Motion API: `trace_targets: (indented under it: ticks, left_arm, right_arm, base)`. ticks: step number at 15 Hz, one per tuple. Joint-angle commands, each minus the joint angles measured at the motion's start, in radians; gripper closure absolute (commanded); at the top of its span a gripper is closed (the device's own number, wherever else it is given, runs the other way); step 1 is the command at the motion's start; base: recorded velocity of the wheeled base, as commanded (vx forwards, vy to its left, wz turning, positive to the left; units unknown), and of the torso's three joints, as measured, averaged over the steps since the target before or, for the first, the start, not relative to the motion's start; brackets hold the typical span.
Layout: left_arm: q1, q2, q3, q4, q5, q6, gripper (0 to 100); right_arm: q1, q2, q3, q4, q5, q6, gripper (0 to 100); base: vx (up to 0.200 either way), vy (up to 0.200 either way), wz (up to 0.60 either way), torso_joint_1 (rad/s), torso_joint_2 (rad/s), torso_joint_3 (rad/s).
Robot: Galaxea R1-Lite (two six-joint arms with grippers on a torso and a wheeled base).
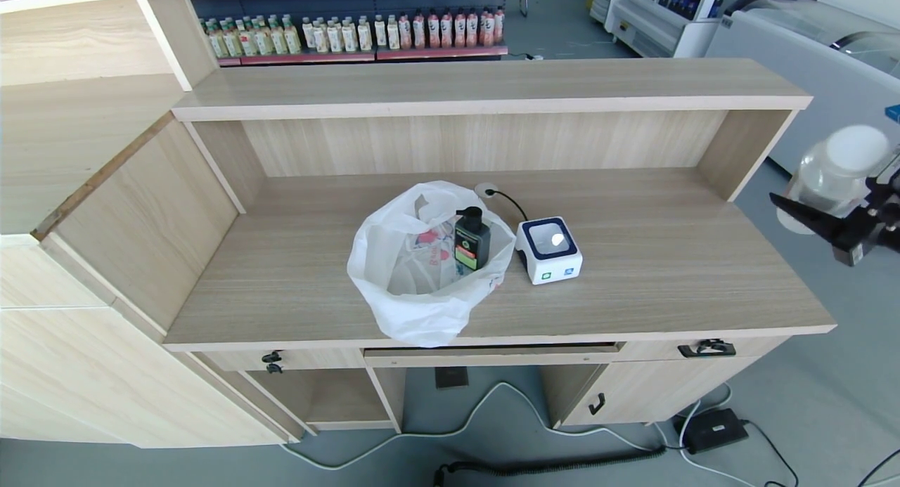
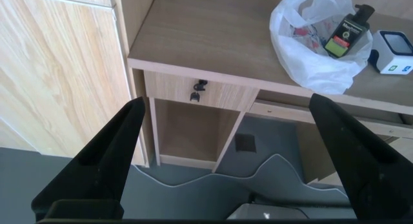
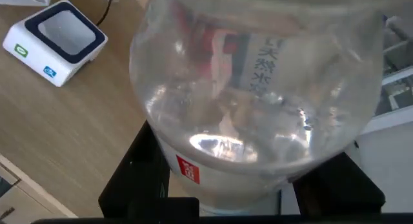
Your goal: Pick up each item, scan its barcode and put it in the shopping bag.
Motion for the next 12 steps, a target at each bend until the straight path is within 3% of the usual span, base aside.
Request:
trace_targets:
  ticks: [1, 4, 12]
  left_arm:
    - [0.000, 0.000, 0.000, -0.001, 0.000, -0.001, 0]
    - [0.000, 0.000, 0.000, -0.001, 0.000, -0.001, 0]
    - [0.000, 0.000, -0.001, -0.001, 0.001, -0.001, 0]
  right_arm:
    - [-0.014, 0.115, 0.001, -0.097, -0.001, -0.064, 100]
    - [-0.012, 0.168, -0.009, -0.177, 0.004, -0.157, 100]
    - [0.009, 0.386, -0.095, -0.415, 0.066, -0.251, 100]
  base:
    - [0.000, 0.000, 0.00, 0.000, 0.00, 0.000]
    - [0.000, 0.000, 0.00, 0.000, 0.00, 0.000]
    - [0.000, 0.000, 0.60, 0.002, 0.00, 0.002]
